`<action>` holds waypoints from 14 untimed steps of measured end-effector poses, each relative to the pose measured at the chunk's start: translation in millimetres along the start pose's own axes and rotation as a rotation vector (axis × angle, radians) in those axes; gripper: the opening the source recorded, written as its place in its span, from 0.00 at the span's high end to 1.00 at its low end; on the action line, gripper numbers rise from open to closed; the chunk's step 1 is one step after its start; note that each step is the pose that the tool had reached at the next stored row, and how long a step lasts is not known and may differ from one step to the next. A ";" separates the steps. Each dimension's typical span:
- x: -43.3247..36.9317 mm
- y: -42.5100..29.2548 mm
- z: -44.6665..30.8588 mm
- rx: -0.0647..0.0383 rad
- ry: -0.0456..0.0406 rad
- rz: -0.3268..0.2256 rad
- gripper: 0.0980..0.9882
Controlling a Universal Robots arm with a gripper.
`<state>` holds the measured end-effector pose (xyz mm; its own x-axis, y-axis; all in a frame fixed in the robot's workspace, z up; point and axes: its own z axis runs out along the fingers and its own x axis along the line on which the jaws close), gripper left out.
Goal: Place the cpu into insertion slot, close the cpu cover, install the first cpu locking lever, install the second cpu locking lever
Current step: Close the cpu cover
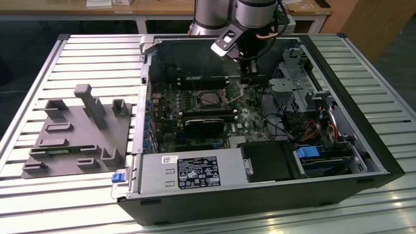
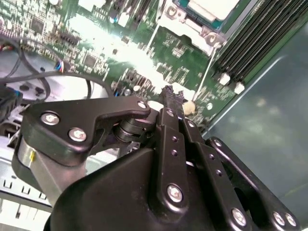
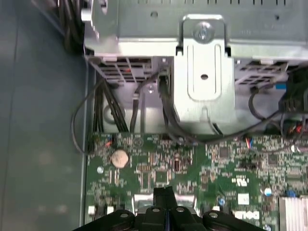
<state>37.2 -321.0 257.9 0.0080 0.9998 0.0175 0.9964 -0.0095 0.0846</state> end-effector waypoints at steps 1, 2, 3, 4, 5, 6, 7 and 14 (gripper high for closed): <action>0.0 2.5 0.2 0.000 0.0000 0.000 1.00; 0.0 4.8 0.4 0.000 0.0001 0.000 1.00; 0.1 6.9 0.6 0.000 0.0000 0.000 1.00; 0.1 8.9 0.8 0.000 0.0000 0.000 1.00; 0.1 10.4 0.9 0.000 0.0000 0.000 1.00; 0.1 10.8 0.9 0.000 0.0000 0.000 1.00; 0.1 10.8 0.9 0.000 0.0000 0.000 1.00; 0.1 12.9 3.7 0.004 -0.0002 0.001 1.00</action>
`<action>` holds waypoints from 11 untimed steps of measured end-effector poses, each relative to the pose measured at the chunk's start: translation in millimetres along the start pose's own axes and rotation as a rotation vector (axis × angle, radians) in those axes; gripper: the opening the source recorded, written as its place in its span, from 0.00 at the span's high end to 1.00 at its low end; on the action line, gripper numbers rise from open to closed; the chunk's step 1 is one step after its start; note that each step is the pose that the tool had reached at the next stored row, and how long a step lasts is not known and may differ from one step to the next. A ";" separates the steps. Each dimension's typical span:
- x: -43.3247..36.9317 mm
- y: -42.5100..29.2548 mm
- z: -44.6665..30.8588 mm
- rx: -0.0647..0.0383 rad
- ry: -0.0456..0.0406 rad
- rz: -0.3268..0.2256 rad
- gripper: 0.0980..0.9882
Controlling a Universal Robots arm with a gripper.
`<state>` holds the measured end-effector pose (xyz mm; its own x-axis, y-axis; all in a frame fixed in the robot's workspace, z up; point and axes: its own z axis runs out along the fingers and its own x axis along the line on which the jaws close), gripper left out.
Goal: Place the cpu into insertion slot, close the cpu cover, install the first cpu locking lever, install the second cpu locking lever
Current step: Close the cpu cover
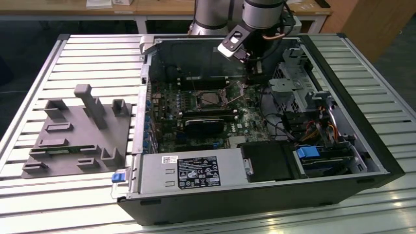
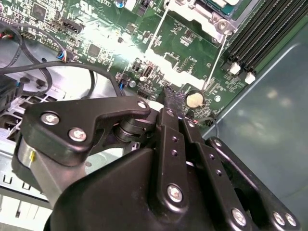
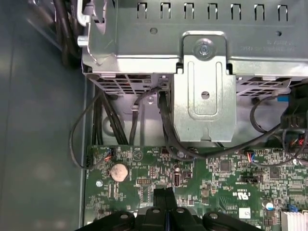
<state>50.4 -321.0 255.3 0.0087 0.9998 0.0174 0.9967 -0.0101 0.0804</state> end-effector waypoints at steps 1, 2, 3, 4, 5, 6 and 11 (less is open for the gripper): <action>0.0 1.1 0.7 0.002 -0.0001 0.000 1.00; 0.0 2.3 1.5 0.004 -0.0003 0.000 1.00; 0.0 3.4 2.4 0.007 -0.0003 0.000 1.00; 0.0 4.3 3.5 0.010 -0.0005 0.000 1.00; 0.0 5.2 4.5 0.014 -0.0006 0.000 1.00; 0.0 6.0 5.6 0.017 -0.0007 0.000 1.00; -0.1 9.2 11.4 0.031 -0.0009 0.001 1.00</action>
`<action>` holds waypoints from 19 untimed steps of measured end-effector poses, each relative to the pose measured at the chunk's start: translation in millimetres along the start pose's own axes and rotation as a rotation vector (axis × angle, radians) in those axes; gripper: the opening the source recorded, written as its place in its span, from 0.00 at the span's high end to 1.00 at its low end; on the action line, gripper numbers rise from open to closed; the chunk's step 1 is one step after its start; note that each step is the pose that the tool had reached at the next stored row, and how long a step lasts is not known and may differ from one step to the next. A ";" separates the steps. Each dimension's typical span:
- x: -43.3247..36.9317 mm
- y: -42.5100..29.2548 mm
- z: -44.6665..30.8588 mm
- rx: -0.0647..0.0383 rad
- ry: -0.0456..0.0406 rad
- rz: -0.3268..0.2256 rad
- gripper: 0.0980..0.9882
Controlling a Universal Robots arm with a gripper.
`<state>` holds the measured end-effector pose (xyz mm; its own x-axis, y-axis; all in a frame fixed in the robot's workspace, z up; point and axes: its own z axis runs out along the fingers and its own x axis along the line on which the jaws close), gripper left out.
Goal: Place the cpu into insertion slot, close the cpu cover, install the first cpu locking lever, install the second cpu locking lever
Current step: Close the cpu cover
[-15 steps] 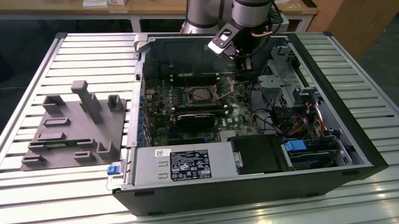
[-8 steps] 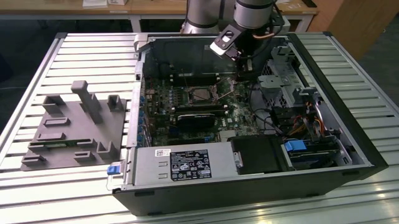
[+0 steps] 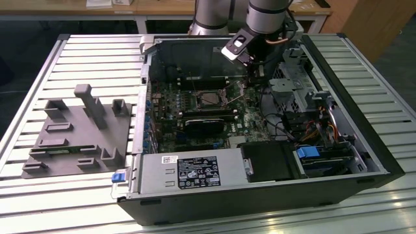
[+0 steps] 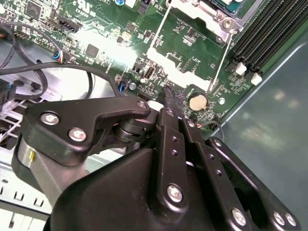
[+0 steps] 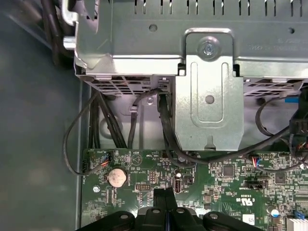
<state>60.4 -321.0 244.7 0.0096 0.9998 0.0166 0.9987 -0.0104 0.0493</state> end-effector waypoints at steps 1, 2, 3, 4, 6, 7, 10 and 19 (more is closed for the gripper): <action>0.0 0.6 1.3 0.003 -0.0001 0.000 1.00; 0.0 0.9 2.6 0.006 -0.0002 0.000 1.00; -0.1 1.1 4.0 0.009 -0.0002 0.000 1.00; -0.1 1.2 5.4 0.011 -0.0001 0.000 1.00; -0.1 1.2 8.5 0.016 -0.0002 0.000 1.00; -0.1 1.2 10.0 0.018 -0.0004 0.000 1.00; -0.2 1.2 13.1 0.025 -0.0004 0.000 1.00; -0.2 1.5 13.4 0.056 -0.0008 0.001 1.00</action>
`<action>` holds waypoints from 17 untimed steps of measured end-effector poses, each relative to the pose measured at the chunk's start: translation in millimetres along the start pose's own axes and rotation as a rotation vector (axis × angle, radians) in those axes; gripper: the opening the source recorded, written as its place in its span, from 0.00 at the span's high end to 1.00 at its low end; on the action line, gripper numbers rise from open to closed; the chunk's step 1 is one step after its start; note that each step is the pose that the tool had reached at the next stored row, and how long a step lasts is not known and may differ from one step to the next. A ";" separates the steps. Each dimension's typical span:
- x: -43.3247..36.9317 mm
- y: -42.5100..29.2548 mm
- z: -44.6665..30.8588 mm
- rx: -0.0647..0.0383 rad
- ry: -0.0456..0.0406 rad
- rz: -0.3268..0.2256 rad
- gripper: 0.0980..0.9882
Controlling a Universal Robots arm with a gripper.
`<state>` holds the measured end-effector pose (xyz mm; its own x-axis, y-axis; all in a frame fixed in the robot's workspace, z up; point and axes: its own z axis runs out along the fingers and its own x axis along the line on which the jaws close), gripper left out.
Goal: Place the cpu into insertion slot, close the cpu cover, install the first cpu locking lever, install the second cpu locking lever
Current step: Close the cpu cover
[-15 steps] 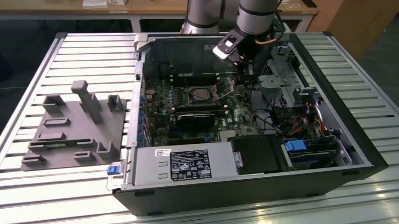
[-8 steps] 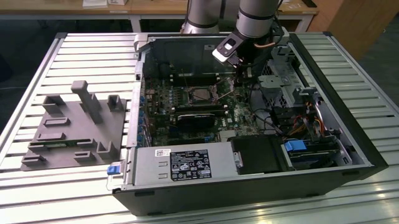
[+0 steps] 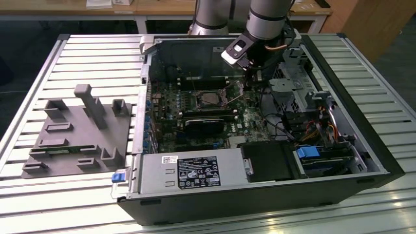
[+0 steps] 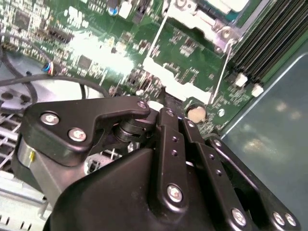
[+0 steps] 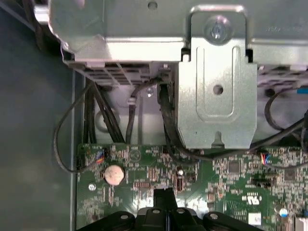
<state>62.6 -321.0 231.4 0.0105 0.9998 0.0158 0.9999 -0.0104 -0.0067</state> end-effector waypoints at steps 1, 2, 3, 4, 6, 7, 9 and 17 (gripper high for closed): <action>0.0 0.3 0.2 0.015 0.0000 0.000 1.00; 0.0 0.5 0.3 0.031 -0.0002 0.000 1.00; 0.0 0.7 0.4 0.045 -0.0004 0.001 1.00; 0.0 0.9 0.5 0.061 -0.0005 0.001 1.00; 0.1 1.3 0.6 0.084 -0.0007 0.001 1.00; 0.1 1.3 0.6 0.089 -0.0008 0.001 1.00; 0.0 1.3 0.5 0.090 -0.0009 0.001 1.00; 0.0 -5.5 0.6 0.089 -0.0005 0.001 1.00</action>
<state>57.1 -320.9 230.8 0.0118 0.9998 0.0152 0.9954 -0.0103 -0.0953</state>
